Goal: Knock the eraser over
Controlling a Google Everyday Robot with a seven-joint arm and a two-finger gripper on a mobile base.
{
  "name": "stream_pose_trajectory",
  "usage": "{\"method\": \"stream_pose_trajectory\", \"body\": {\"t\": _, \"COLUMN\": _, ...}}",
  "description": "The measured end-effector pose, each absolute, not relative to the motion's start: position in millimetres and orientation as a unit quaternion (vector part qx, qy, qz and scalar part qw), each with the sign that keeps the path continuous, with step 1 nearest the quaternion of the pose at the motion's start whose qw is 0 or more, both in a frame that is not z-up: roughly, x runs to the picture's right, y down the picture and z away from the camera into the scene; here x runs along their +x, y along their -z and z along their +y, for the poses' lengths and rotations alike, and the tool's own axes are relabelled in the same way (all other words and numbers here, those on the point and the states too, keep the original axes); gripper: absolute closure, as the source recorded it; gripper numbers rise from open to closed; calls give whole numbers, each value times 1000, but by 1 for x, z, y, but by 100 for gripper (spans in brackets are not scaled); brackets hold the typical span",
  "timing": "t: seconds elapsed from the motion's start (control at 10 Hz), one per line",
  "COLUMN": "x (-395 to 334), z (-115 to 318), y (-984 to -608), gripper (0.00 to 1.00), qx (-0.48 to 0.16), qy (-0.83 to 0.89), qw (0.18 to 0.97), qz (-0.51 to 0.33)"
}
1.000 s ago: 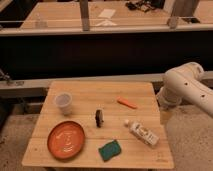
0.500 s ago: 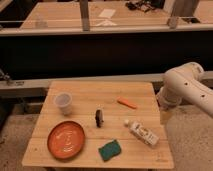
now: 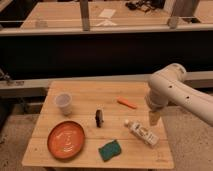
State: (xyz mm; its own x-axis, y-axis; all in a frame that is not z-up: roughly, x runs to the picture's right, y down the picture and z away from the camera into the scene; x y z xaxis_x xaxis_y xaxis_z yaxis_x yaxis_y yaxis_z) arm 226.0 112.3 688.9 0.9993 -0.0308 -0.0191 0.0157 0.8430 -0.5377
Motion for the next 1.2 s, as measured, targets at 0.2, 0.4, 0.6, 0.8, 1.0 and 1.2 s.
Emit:
{"method": "stream_pose_trajectory", "body": {"t": 0.2, "x": 217, "z": 114, "y": -692, "gripper": 20, "qx": -278, "qy": 21, "qw": 960, "qz": 10}}
{"method": "stream_pose_trajectory", "body": {"t": 0.4, "x": 181, "z": 116, "y": -697, "gripper": 20, "qx": -278, "qy": 31, "qw": 960, "qz": 3}}
{"method": "stream_pose_trajectory", "body": {"t": 0.6, "x": 162, "z": 117, "y": -700, "gripper": 20, "qx": -277, "qy": 41, "qw": 960, "qz": -2}}
{"method": "stream_pose_trajectory", "body": {"t": 0.8, "x": 157, "z": 119, "y": -703, "gripper": 20, "qx": -276, "qy": 44, "qw": 960, "qz": -7}}
{"method": "stream_pose_trajectory", "body": {"t": 1.0, "x": 135, "z": 120, "y": -710, "gripper": 20, "qx": -276, "qy": 53, "qw": 960, "qz": -16}}
{"method": "stream_pose_trajectory", "body": {"t": 1.2, "x": 111, "z": 121, "y": -716, "gripper": 20, "qx": -277, "qy": 63, "qw": 959, "qz": -23}}
